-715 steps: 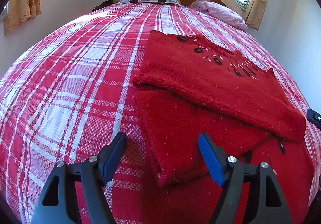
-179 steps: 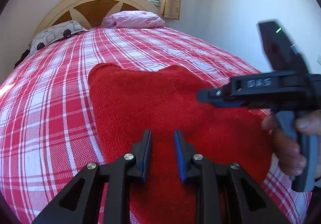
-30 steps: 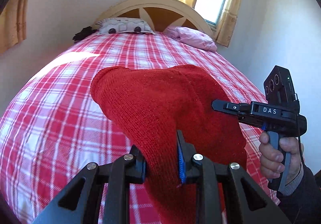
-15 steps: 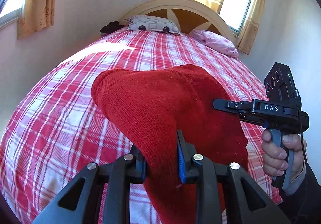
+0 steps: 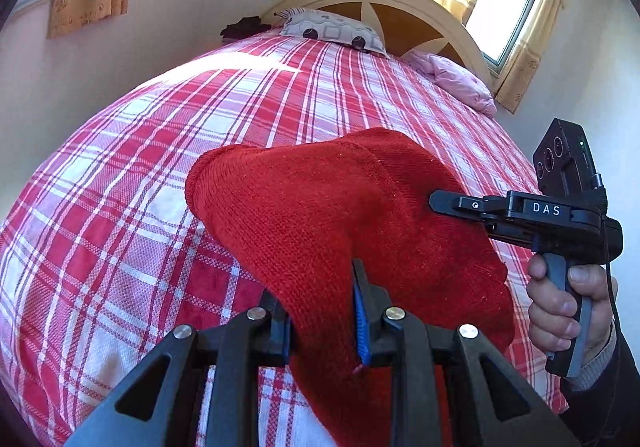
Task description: Fold small clothes
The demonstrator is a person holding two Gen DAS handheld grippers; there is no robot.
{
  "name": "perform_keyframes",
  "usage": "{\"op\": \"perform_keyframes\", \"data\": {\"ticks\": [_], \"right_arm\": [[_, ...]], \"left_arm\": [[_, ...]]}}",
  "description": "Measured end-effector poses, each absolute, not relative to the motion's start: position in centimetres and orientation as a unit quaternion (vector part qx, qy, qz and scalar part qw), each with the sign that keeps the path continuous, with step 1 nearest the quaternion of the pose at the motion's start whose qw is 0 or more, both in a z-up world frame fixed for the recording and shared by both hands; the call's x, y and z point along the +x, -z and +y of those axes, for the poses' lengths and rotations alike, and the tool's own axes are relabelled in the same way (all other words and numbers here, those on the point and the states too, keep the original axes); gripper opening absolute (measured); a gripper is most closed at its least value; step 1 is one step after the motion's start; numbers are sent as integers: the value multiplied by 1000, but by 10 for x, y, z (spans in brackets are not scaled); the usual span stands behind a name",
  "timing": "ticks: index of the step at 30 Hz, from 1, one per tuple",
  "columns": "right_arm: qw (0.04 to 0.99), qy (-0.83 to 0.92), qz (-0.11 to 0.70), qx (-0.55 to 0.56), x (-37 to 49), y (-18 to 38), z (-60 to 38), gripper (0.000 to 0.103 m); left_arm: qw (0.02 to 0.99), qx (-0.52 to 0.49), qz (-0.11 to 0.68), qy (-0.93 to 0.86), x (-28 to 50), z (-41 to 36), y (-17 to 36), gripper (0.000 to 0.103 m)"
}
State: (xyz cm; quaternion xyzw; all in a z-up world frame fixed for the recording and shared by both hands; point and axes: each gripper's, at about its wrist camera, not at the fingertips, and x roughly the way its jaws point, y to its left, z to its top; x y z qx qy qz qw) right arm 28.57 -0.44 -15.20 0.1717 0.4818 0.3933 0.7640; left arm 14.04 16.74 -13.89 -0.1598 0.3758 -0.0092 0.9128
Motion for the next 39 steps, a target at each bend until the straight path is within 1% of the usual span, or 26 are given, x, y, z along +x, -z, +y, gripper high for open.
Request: {"op": "perform_keyframes", "data": {"ticks": [8,11,15,19,23,28,31,32,34,35,36,37,38,39], "right_arm": [[760,-364,513,164,302,187,8,25],[757,-356,523,161,305,198,10,25],[755,-353,530,156,303,207,10,26],[760,-344,532,144,301,213,11,27],[764,-341,529,141,298,212,10,28],[769,-338,527,129,294,210,10,32],[775,-332,524,117,289,208,11,33],[777,-330,524,113,289,208,12,34],[780,-323,525,106,288,207,13,37],[782,-320,525,102,287,208,13,39],[784,-316,525,98,287,208,14,42],[787,-312,524,96,288,208,13,44],[787,-310,524,102,287,207,10,48],[789,-310,520,108,286,205,7,49]], "left_arm": [[906,-155,394,4,153,173,164,25],[904,-152,399,-3,154,173,171,28],[904,-152,400,-10,149,172,179,30],[907,-142,396,-21,149,169,188,32],[904,-173,392,-18,146,175,190,37],[904,-174,389,-21,141,171,186,37],[903,-172,392,-25,139,169,185,43],[903,-172,393,-25,138,168,186,46],[902,-173,395,-31,137,169,188,56],[900,-175,396,-38,137,170,190,64],[899,-180,396,-43,137,172,192,67],[897,-192,397,-45,136,176,192,68],[894,-204,397,-44,133,178,191,68],[893,-211,396,-44,130,180,189,68]]}}
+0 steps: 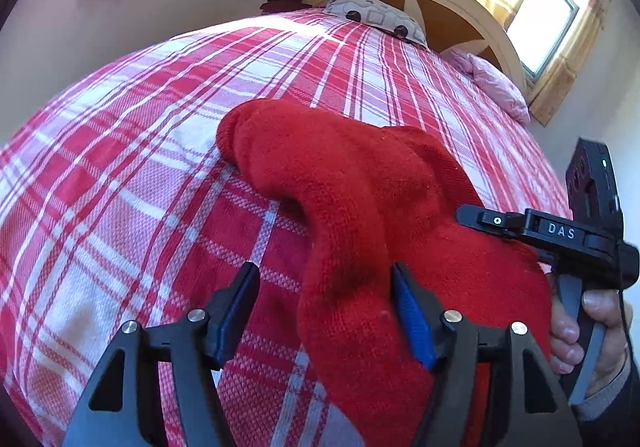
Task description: Fold small clothes
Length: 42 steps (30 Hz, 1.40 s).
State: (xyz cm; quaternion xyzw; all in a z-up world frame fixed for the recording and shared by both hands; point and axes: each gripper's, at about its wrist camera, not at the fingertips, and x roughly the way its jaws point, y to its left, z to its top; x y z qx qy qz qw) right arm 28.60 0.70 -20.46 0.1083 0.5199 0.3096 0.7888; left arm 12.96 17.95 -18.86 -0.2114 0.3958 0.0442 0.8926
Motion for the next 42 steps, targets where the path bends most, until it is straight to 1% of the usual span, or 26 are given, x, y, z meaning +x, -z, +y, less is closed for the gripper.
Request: {"op": "perform_keyframes", "data": {"ticks": [1,2,3,5,10,11,12,13,14,15,17,23,29,42], "right_arm": [[794,-307,512,112,284,200,3,49],[803,-301,502,110,279,194,-3,52],[811,-292,495,107,275,188,-6,58],[829,-280,474,102,262,174,-19,65],[863,-254,427,95,222,137,-40,67],[872,-253,410,86,206,124,-42,69],[879,-251,398,78,196,115,-39,75],[888,-249,379,69,181,103,-39,78],[898,-252,356,61,163,91,-38,85],[904,-257,338,55,151,83,-37,93],[916,-265,298,41,117,63,-34,100],[937,-256,236,2,68,29,-28,102],[944,-247,220,8,53,15,-39,103],[948,-251,197,-5,33,9,-39,103]], "left_arm": [[893,-214,393,-47,125,181,184,68],[895,-210,389,-52,118,181,178,68],[898,-204,386,-57,113,180,173,68],[904,-184,380,-66,99,178,161,68],[917,-127,366,-95,66,165,130,68],[923,-111,353,-106,57,161,120,68],[928,-100,340,-112,48,158,112,68],[933,-93,328,-115,40,154,105,70],[937,-87,316,-119,32,151,97,78],[940,-86,307,-123,25,149,92,80],[946,-86,288,-122,14,146,81,81],[960,-74,247,-106,-2,132,51,81],[968,-58,221,-102,-15,119,34,81],[970,-54,214,-102,-19,118,35,81]]}}
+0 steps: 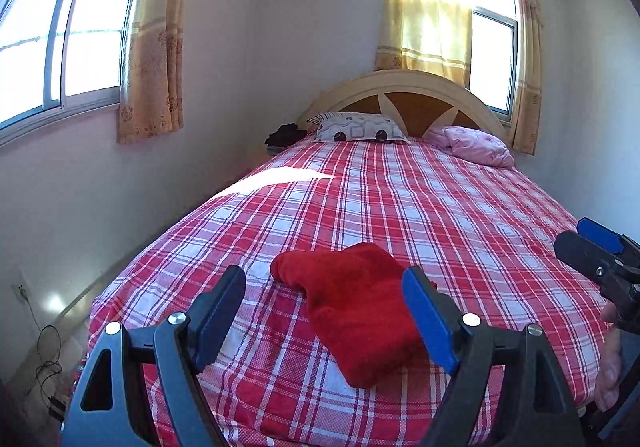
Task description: Fold small clothes
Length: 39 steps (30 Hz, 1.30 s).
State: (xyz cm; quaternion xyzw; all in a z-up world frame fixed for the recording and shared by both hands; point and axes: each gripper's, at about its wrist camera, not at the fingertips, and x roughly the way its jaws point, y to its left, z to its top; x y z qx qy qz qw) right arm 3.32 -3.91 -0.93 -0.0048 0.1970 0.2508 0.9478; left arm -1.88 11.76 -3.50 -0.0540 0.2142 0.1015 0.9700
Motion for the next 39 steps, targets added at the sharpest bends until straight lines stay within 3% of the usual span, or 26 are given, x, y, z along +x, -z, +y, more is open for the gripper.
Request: {"op": "perform_keyframes", "data": {"ticks": [23,25,26,27,39], "right_arm": [[950,-249,191,0,27,11,-46,103],[950,-249,191,0,27,11,-46,103],[950,-249,190,-1,27,11,-46,103],[950,-248,190,-1,27,11,-46,103],[950,-249,187,-5,24,11,-44,103]], "left_arm": [[968,-49,230,-87,-14,113,38,81],[968,-47,231,-86,-14,111,38,86],[968,-45,230,-89,-14,110,38,96],[969,-44,227,-90,-14,110,37,98],[973,-46,211,-83,-18,109,31,100]]}}
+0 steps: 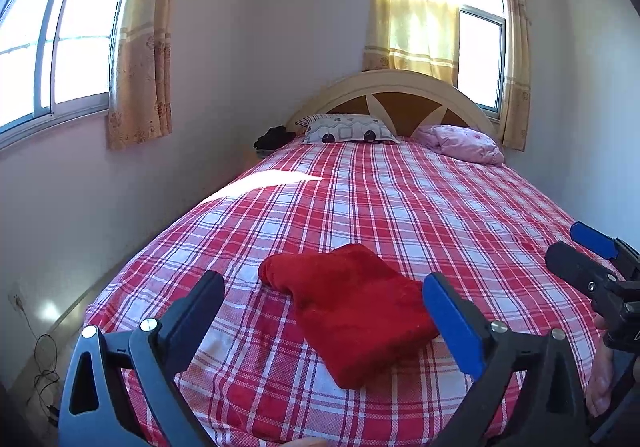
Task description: Fold small clothes
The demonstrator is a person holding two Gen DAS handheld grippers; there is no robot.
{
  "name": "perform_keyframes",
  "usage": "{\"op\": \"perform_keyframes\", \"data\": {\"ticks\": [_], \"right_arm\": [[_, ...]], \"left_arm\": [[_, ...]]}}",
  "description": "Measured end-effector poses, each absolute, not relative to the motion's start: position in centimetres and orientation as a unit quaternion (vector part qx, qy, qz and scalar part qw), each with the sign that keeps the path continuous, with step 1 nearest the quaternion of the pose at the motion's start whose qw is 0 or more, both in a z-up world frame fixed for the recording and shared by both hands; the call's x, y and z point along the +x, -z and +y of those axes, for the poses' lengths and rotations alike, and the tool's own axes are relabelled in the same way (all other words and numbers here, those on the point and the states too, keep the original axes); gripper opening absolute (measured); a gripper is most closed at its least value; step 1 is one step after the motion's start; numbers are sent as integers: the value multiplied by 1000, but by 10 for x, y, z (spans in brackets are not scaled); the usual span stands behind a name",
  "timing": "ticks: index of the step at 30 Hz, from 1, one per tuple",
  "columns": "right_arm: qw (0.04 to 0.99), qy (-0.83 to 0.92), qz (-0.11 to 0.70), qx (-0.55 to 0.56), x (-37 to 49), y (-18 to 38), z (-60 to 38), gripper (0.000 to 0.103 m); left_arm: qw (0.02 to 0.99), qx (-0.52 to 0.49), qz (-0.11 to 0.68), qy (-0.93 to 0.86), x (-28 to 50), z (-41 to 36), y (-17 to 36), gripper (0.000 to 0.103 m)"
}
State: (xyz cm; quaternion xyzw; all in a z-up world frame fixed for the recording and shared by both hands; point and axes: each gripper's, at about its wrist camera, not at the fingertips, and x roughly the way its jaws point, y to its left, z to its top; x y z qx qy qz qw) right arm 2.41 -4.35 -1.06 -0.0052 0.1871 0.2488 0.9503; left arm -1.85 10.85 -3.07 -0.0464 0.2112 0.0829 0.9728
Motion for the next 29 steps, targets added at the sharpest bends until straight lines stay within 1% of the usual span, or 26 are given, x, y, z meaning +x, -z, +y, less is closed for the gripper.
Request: {"op": "perform_keyframes", "data": {"ticks": [16,29], "right_arm": [[947,-254,198,-12,25,20,-37,103],[945,-254,206,-11,27,26,-37,103]], "left_arm": [[972,-44,215,-86,-15,111,36,100],[977,-26,197,-75,-19,103,38,100]]}}
